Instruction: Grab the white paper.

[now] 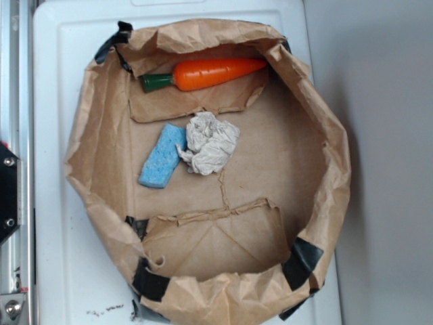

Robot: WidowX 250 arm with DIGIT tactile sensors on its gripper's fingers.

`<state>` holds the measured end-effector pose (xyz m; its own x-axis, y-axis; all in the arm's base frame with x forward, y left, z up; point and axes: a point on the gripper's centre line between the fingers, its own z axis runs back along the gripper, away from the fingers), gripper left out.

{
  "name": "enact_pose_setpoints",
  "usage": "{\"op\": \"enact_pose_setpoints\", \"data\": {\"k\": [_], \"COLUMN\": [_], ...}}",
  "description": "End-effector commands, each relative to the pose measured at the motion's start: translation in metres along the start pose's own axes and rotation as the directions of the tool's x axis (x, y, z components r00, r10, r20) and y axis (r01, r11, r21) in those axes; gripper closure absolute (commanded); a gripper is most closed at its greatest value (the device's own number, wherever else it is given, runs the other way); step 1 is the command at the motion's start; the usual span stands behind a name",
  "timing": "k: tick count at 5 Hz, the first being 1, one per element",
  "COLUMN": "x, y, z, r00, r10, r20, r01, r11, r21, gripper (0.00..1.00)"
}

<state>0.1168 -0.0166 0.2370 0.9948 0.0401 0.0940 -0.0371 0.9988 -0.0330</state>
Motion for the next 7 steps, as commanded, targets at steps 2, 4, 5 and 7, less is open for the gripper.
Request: {"op": "enact_pose_setpoints", "data": {"k": [2, 4, 5, 7], "x": [0.021, 0.061, 0.079, 0.103], "y": [-0.007, 0.013, 0.03, 0.034], "z": [0.0, -0.01, -0.031, -0.08], "r00": [0.999, 0.998, 0.997, 0.999], "r10": [0.048, 0.062, 0.068, 0.003], "r20": [-0.027, -0.02, -0.021, -0.035], "r01": [-0.047, -0.063, -0.07, -0.005], "r11": [0.999, 0.996, 0.995, 0.997], "r21": [0.002, -0.061, -0.075, -0.072], "gripper": [0.0, 0.0, 0.0, 0.0]}}
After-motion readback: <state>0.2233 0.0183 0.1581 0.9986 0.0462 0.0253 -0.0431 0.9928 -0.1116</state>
